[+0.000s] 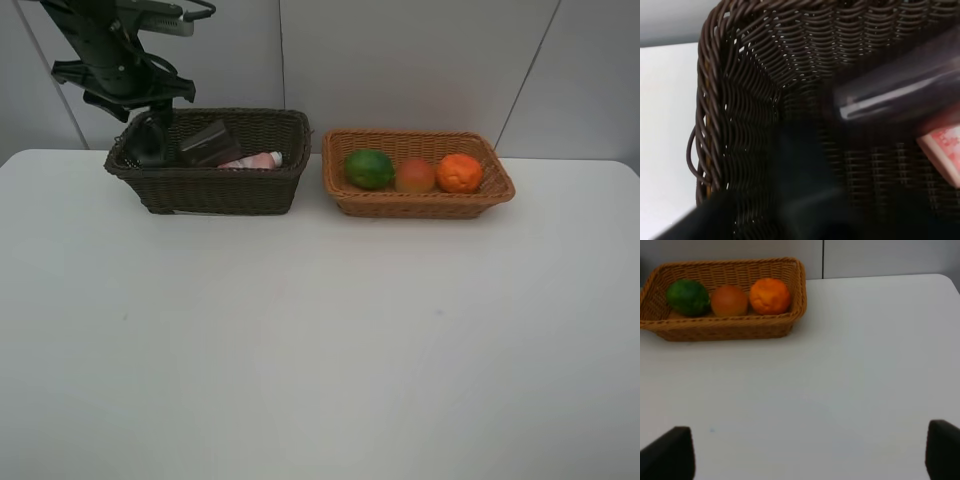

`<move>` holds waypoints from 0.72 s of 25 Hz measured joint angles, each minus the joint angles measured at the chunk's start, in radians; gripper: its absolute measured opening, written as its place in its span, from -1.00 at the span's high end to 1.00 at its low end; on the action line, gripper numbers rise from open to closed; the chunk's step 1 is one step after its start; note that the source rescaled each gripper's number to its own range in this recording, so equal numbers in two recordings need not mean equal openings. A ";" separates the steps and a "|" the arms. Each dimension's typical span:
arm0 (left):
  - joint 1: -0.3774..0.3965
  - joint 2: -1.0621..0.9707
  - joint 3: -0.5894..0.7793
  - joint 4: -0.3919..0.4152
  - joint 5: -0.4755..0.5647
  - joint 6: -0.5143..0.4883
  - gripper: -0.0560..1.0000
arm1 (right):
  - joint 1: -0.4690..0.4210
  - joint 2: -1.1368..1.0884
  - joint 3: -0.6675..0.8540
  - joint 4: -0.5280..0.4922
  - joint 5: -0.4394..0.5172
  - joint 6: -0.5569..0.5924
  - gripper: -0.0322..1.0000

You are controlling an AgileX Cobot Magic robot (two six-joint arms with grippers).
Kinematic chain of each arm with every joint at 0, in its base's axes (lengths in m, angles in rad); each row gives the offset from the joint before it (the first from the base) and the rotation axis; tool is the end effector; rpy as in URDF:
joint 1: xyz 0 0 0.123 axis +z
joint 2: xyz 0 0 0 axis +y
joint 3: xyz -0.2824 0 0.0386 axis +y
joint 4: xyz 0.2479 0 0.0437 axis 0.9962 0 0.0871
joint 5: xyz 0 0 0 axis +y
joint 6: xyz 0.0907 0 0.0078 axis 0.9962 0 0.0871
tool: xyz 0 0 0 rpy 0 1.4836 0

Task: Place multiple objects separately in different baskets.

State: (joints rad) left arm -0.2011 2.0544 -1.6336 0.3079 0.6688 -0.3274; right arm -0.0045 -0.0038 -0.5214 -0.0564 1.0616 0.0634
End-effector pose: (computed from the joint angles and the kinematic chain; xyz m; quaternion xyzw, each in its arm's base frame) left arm 0.4535 -0.0750 0.2194 0.0288 0.9522 0.0483 0.3001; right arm -0.0081 -0.0044 0.2831 0.0302 0.8460 -0.0125 0.5322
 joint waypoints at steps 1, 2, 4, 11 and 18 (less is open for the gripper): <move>0.000 0.000 0.000 0.000 0.000 0.000 -0.85 | 0.000 0.000 0.000 0.000 0.000 0.000 -0.99; 0.000 0.000 0.000 0.000 0.002 0.000 -0.92 | 0.000 0.000 0.000 0.000 0.000 0.000 -0.99; 0.000 -0.004 0.000 0.000 0.004 0.000 -0.98 | 0.000 0.000 0.000 0.000 0.000 0.000 -0.99; 0.000 -0.101 0.000 -0.057 0.059 0.047 -0.99 | 0.000 0.000 0.000 0.000 0.000 0.000 -0.99; 0.000 -0.328 0.082 -0.149 0.165 0.183 -0.99 | 0.000 0.000 0.000 0.000 0.000 0.000 -0.99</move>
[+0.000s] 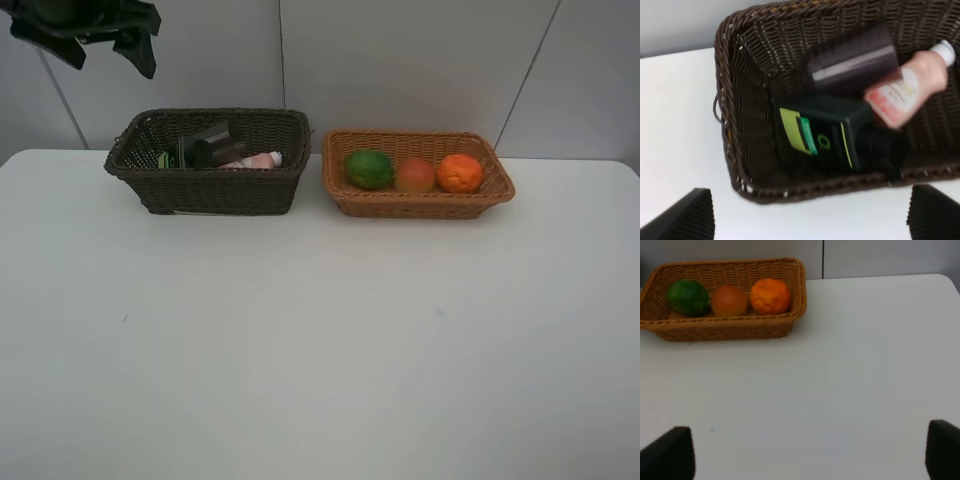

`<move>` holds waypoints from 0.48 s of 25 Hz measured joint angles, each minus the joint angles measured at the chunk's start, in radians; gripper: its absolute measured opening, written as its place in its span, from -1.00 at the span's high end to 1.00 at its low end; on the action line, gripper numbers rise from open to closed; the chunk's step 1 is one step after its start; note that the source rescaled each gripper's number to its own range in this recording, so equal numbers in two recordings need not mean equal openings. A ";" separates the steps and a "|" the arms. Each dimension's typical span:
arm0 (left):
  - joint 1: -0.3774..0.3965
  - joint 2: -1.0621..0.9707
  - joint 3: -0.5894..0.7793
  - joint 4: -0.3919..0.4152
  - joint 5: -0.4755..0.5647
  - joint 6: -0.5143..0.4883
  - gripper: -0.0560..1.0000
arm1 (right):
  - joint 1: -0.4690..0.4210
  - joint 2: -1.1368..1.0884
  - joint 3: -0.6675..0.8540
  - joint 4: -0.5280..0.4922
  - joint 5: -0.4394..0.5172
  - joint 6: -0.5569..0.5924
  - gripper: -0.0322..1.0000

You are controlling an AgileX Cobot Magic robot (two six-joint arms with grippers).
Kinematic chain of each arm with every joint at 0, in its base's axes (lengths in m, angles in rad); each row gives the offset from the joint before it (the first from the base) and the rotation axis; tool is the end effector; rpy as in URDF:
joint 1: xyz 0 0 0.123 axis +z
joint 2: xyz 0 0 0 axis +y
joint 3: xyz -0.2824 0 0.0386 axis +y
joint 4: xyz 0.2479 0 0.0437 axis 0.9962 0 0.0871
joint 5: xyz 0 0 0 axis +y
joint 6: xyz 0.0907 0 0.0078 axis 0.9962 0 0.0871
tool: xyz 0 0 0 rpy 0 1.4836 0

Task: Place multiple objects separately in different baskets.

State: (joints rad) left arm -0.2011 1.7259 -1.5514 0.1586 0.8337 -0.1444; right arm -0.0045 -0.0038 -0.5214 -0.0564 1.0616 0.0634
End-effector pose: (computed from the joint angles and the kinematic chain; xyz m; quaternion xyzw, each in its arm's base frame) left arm 0.3828 -0.0672 0.3243 0.0585 0.9434 0.0168 0.3259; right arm -0.0081 -0.0044 0.2831 0.0302 0.8460 -0.0125 0.5322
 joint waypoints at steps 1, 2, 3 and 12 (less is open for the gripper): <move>0.000 -0.038 0.028 -0.002 0.004 0.002 -0.99 | 0.000 0.000 0.000 0.000 0.000 0.000 -0.99; 0.000 -0.078 0.058 -0.003 0.008 0.003 -0.99 | 0.000 0.000 0.000 0.000 0.000 0.000 -0.99; 0.000 -0.137 0.104 -0.004 0.012 0.003 -0.99 | 0.000 0.000 0.000 0.000 0.000 0.000 -0.99; 0.000 -0.570 0.432 -0.011 0.089 0.006 -0.99 | 0.000 0.000 0.000 0.000 0.000 0.000 -0.99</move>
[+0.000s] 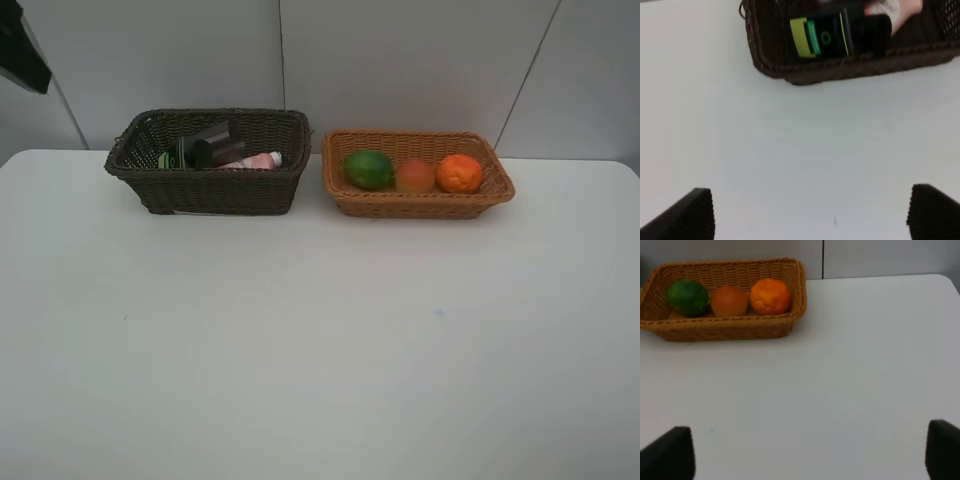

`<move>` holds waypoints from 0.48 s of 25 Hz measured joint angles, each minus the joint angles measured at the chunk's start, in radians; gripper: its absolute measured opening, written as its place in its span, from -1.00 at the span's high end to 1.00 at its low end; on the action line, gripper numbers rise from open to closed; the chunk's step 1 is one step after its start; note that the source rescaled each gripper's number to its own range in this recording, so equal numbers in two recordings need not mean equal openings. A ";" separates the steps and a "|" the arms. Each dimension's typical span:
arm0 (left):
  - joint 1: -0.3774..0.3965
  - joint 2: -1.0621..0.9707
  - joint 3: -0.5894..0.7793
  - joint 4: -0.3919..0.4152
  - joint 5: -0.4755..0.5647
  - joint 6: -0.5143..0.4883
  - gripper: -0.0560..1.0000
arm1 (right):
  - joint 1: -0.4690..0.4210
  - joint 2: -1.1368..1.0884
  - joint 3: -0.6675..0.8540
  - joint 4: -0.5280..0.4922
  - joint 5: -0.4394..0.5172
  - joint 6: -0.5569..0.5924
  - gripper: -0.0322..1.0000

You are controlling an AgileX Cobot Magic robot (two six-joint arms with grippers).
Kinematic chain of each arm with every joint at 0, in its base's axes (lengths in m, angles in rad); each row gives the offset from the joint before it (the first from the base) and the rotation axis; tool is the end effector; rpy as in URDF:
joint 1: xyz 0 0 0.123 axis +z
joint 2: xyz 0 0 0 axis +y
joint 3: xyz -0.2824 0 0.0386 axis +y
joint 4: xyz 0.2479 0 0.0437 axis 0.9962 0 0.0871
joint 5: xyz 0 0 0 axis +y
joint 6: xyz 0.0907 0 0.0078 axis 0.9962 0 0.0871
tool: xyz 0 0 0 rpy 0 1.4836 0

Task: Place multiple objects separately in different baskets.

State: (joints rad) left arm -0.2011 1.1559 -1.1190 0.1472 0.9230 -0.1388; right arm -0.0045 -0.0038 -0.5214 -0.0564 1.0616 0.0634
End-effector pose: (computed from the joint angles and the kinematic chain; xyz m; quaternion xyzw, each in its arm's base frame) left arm 0.2267 -0.0353 0.3625 0.0508 0.9360 0.0116 0.3480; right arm -0.0081 -0.0044 0.2831 0.0302 0.8460 -0.0125 0.5322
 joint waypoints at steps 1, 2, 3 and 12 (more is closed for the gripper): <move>0.000 -0.045 0.027 0.000 0.011 0.000 -0.99 | 0.000 0.000 0.000 0.000 0.000 0.000 -0.99; 0.000 -0.090 0.060 0.000 0.025 0.000 -0.99 | 0.000 0.000 0.000 0.000 0.000 0.000 -0.99; 0.000 -0.125 0.080 -0.001 0.041 0.000 -0.99 | 0.000 0.000 0.000 0.000 0.000 0.000 -0.99; 0.000 -0.453 0.200 -0.079 0.202 0.001 -0.99 | 0.000 0.000 0.000 0.000 0.000 0.000 -0.99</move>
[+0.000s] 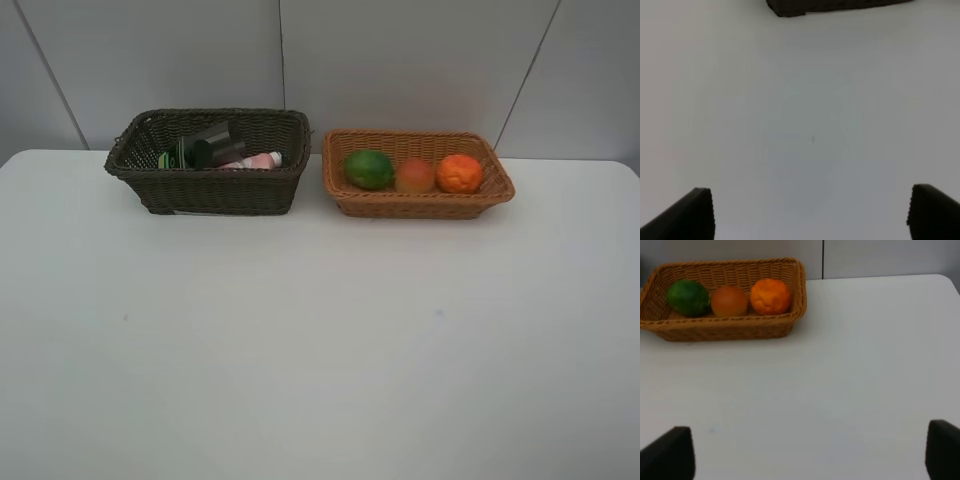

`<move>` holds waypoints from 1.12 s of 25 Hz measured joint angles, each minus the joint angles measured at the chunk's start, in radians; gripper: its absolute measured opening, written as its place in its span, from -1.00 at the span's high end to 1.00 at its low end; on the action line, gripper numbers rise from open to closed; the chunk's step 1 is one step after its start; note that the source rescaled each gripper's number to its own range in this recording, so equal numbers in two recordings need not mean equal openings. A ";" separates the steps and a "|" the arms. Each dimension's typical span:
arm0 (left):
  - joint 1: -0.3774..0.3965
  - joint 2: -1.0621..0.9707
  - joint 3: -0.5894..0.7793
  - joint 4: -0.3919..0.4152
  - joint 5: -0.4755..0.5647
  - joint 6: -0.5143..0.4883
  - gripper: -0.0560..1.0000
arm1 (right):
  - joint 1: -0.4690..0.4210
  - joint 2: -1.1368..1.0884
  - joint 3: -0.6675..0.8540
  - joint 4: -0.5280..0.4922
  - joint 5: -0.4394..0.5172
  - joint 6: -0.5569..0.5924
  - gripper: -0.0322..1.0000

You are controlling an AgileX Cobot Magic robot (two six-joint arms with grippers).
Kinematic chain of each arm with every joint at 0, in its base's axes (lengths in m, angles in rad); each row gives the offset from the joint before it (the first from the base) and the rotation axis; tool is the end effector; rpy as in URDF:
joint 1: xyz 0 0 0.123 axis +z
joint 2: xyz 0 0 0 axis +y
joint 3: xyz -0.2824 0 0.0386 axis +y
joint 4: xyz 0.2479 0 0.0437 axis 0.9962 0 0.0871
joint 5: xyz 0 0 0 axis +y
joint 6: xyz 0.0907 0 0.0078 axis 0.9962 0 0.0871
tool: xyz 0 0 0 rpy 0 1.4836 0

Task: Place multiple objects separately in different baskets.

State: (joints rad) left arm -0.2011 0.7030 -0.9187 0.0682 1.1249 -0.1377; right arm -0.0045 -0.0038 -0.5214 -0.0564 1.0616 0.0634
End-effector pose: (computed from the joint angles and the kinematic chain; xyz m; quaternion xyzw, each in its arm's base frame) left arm 0.1032 -0.0153 0.3642 0.0319 0.9296 -0.0281 0.3660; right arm -0.0081 -0.0044 0.2831 0.0302 0.8460 -0.0125 0.5322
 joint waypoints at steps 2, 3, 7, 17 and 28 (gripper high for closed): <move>0.000 -0.087 0.027 -0.003 0.008 0.000 -0.99 | 0.000 0.000 0.000 0.000 0.000 0.000 -0.99; 0.000 -0.122 0.039 -0.003 0.011 0.000 -0.99 | 0.000 0.000 0.000 0.000 0.000 0.000 -0.99; 0.000 -0.265 0.072 -0.003 0.016 0.000 -0.99 | 0.000 0.000 0.000 0.000 0.000 0.000 -0.99; 0.000 -0.541 0.265 -0.014 -0.005 -0.001 -0.99 | 0.000 0.000 0.000 0.000 0.000 0.000 -0.99; 0.000 -0.701 0.395 -0.015 -0.027 -0.001 -0.99 | 0.000 0.000 0.000 0.000 0.000 0.000 -0.99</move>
State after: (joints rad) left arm -0.2011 0.0019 -0.5238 0.0537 1.0976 -0.1386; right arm -0.0045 -0.0038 -0.5214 -0.0564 1.0616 0.0634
